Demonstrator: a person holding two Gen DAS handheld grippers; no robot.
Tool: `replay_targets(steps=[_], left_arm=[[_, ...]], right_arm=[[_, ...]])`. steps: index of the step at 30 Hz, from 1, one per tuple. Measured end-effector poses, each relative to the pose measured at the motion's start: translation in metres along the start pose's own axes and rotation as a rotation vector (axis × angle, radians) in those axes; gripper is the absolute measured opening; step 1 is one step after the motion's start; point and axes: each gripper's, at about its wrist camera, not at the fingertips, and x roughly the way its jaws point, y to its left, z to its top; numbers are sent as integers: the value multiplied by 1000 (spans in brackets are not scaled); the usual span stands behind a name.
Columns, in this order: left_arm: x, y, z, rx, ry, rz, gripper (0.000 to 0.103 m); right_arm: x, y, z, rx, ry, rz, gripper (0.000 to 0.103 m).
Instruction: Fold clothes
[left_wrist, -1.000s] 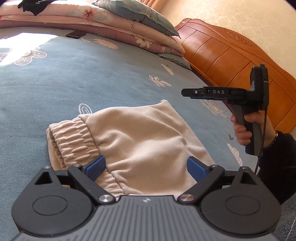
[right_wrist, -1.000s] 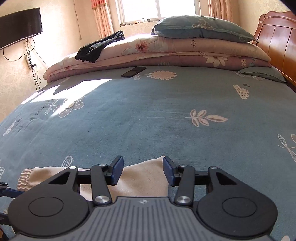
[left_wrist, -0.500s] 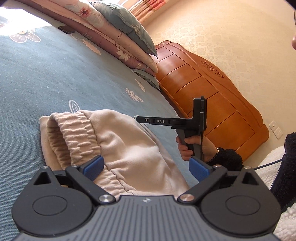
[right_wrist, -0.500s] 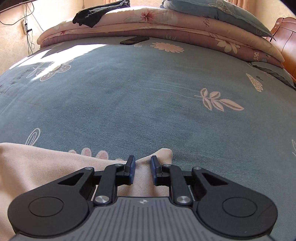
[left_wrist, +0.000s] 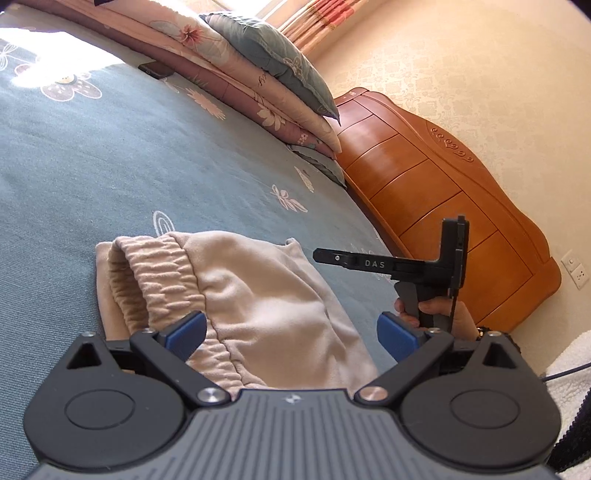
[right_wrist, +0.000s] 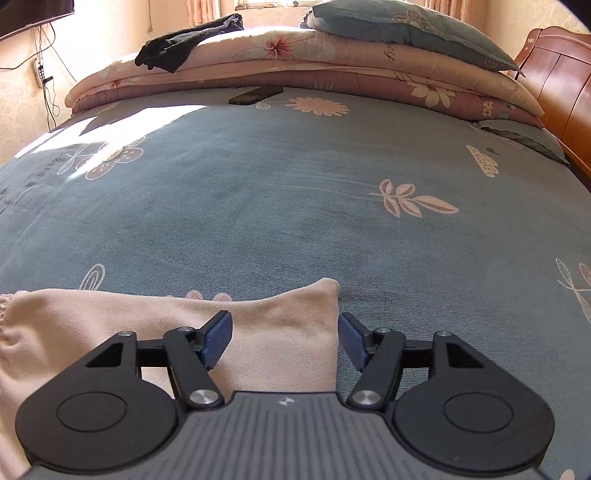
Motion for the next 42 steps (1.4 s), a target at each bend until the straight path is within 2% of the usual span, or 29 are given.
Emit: replay_targets(steps=[1,3,4,6,10,16,18,19,20,22,27,35,39,42], left_arm=[[-5,-5,0,12,-5,38,98],[-13,-15,0,34,-11,118,98],[-16,-17,-1,29,-12,150,98],[-22,-14,-1,-21,1,189,98],[-29,13,-1,-174,38,217,98],[-16,61,-3,-384,127,114,98],[-7,71,-5,-406,137,187,98],[-4,75,-7,-418,144,197,98],[-1,80,-9,-430,153,195,98],[3,85,-14,-459,148,130,99],[14,88,-14,-454,147,60,101],[44,94,12,-435,182,48,102],[49,93,15,-427,187,36,102],[41,88,4,-416,200,10,102]], right_arm=[[-14,-1,-4,3,-12,-6,75],[-39,-6,-16,27,-34,-28,88],[-51,-10,-23,50,-44,-35,90],[-72,-19,-38,119,-60,-20,96],[-101,-34,-67,250,-68,49,99],[-147,-42,-89,313,-134,111,103],[-160,-44,-94,314,-156,103,103],[-166,-46,-97,315,-167,95,103],[-172,-47,-100,317,-175,91,103],[-181,-51,-107,323,-183,85,103],[-185,-61,-120,357,-169,49,103],[-172,-54,-117,352,-138,38,103],[-156,-47,-110,367,-124,103,103],[-138,-46,-105,399,-98,179,103]])
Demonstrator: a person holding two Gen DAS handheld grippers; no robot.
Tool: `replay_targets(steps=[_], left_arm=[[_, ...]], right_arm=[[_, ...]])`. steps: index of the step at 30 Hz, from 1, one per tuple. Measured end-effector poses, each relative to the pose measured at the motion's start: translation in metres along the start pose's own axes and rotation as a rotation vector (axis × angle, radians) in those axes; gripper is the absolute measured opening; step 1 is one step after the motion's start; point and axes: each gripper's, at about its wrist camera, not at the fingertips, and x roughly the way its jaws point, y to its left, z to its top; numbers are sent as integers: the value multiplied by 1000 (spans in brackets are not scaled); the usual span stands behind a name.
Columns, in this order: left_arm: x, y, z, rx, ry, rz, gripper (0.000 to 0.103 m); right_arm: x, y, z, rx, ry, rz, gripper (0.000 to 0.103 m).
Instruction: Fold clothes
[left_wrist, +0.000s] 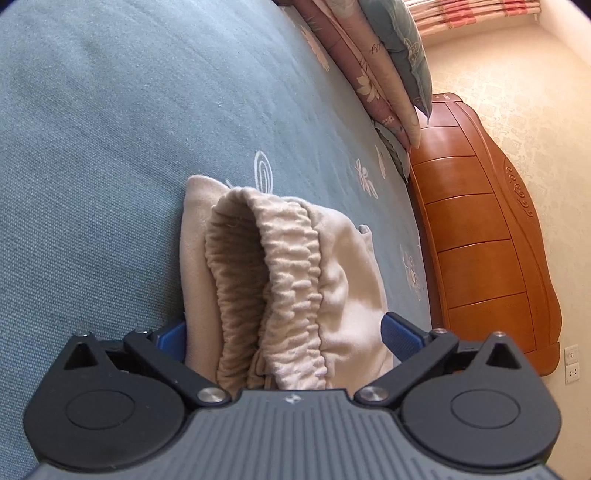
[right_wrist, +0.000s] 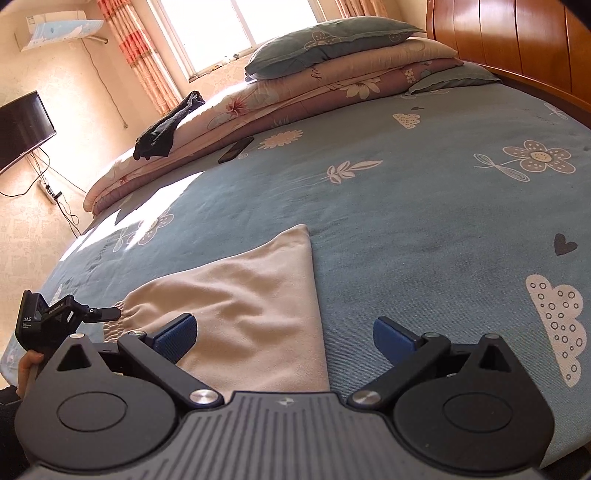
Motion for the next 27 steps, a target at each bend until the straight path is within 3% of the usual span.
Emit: replay_targets(steps=[3,9,12,17,19,23,27], left_arm=[[-8,-1,-18,26,8,-20,102],[6,3,11,-35,24,-20,102],[20,-2,22,-28,30,-6,102],[15,-1,10,-30,61,-24,102],[12,2,5,-35,63,-34,102],[18,3,13,-57,77,-29,102],[33,3,33,-92,94,-26,102]], right_arm=[[16,-10,3,69,43,72,103],[60,-42,7,204,148,215,103],[87,-57,24,228,158,249,103],[143,-87,48,342,233,364,103],[164,-93,48,357,298,383,103],[173,-90,42,338,366,515,103],[190,-73,49,308,370,547,103]])
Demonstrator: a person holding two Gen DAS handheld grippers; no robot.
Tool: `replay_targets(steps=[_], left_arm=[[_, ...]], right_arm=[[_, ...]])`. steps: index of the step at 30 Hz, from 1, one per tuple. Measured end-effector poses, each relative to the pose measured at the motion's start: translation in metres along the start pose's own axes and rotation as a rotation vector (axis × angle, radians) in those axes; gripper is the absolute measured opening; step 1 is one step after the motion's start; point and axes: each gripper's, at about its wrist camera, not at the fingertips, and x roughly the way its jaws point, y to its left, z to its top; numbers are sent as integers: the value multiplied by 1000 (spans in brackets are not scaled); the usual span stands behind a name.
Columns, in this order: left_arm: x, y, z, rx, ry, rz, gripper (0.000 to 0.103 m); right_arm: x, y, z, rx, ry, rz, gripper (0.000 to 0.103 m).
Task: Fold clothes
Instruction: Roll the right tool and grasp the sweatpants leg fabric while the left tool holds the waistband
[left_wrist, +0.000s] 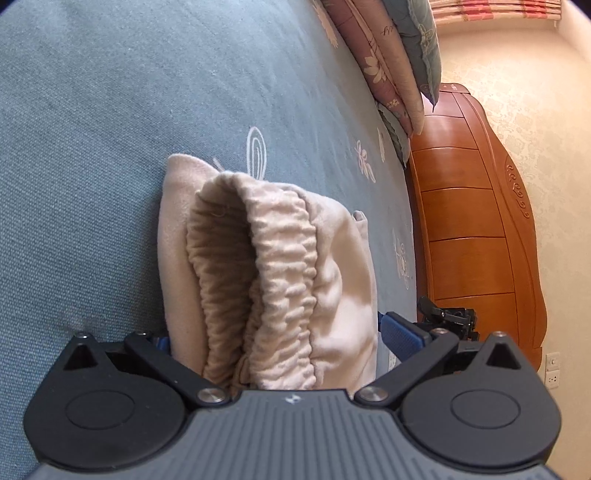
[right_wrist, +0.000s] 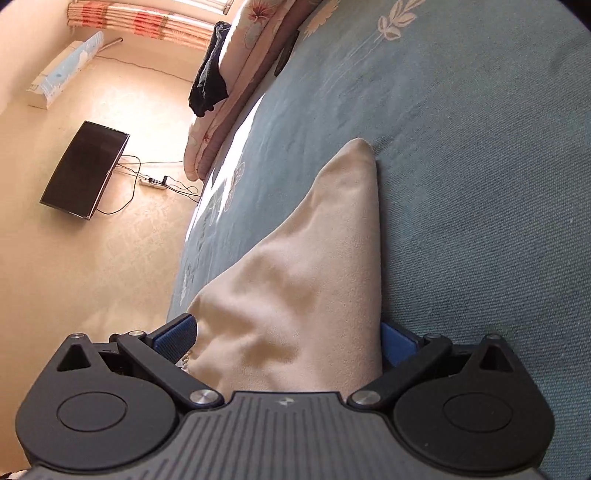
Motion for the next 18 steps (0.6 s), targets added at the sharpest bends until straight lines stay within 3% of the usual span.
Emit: replay_targets(steps=[5,9,14,18], left_arm=[[-7,2,-15,18,-13,-9,102],[-9,1,-26,85,-6,-12,102],[-4,2,-10,82,45,-31,102],[-6,-1,-21,160,4,-21,102]], right_arm=[[17,15,7,-21,44,-35,103],[5,14,-23,-7,131,63,103],[21,23,-13,-57,124,21,103],[20,22,-10,-62,140,17,100]])
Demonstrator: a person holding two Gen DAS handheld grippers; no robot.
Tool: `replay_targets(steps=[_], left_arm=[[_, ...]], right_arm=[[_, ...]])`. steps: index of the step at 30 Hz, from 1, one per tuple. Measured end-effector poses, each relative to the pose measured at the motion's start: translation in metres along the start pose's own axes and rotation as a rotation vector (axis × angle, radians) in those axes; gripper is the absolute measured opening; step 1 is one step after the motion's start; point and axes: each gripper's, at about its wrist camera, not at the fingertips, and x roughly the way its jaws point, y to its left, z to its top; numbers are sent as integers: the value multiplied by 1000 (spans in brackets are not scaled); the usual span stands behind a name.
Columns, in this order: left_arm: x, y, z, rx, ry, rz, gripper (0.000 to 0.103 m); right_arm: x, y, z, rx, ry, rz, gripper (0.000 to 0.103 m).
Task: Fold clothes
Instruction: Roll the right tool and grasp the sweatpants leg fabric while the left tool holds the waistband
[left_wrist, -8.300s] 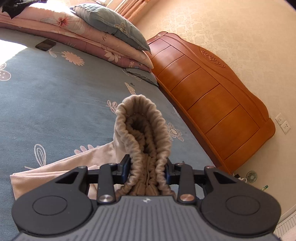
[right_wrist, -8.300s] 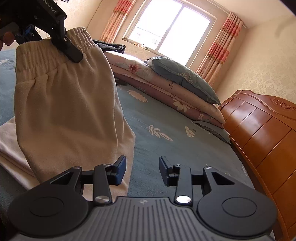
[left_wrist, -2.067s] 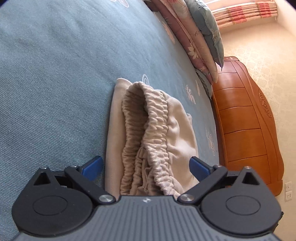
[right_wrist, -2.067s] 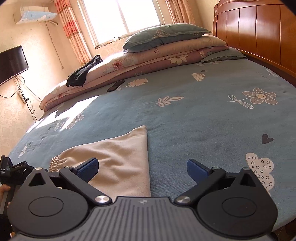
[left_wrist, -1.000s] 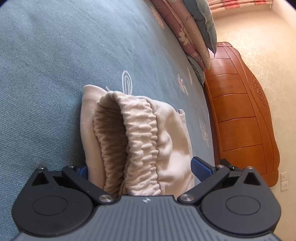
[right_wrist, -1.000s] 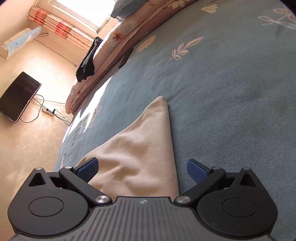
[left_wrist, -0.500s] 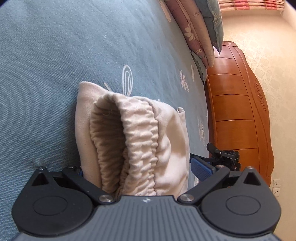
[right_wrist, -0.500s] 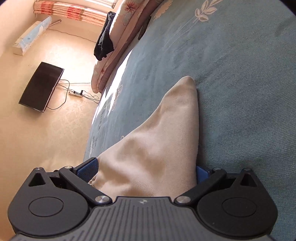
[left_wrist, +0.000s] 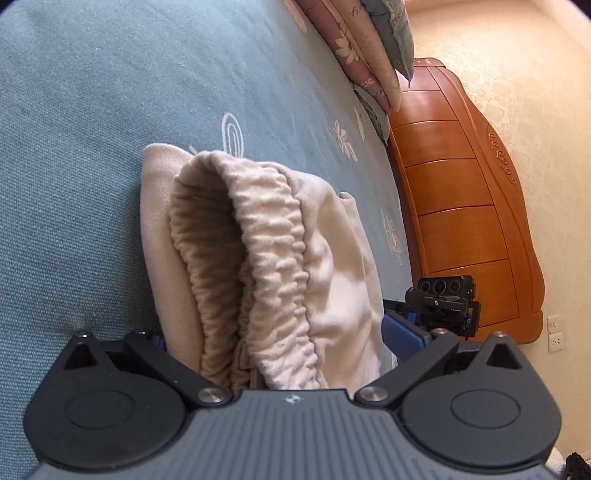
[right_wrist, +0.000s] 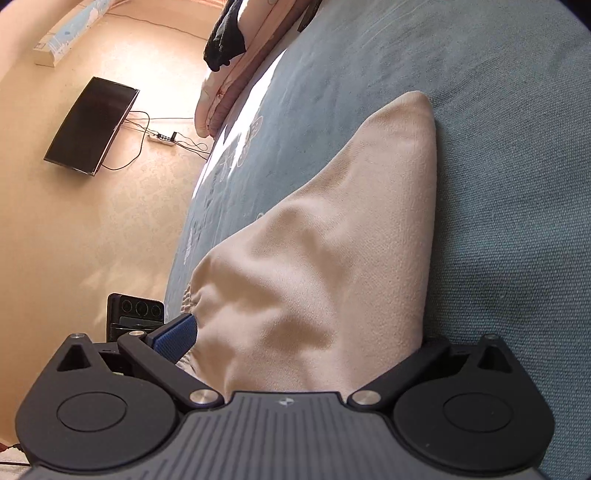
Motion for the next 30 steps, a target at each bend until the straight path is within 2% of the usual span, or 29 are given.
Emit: replay_targets(steps=[4,7,11,13,14,15,18,21,26,30], left_arm=[[-3,0,-1,-4,-28,3,102],[-3,0,2,-4,-14,11,101],[-3,-1,3,8,-10,18,99],[-6,1,3,0,-15,19,93],[-8,4,3,-11,-20,20,85],[-10,7,2,-23,-24,24,74],[-15,15,1,-44,-28,31,70],[-11,6,3,-14,-9,71,72],[-6,9,11,-51,29,46,73],[2,-3,11,-32,27,59,85]], right_arm=[[-1,1,-5,-39,-16,-26,97],[-4,-4,-5,-21,-15,-43,89],[-12,-19,-4,41,-14,-61,60],[-14,-25,-4,51,-13,-64,53],[-14,-26,-4,51,-12,-66,49],[-14,-27,-5,51,-11,-68,48],[-12,-21,-7,24,-11,-101,44],[-7,-9,-10,-29,-12,-157,44],[-1,6,-16,-109,-18,-230,44],[-1,4,-17,-105,-26,-225,44]])
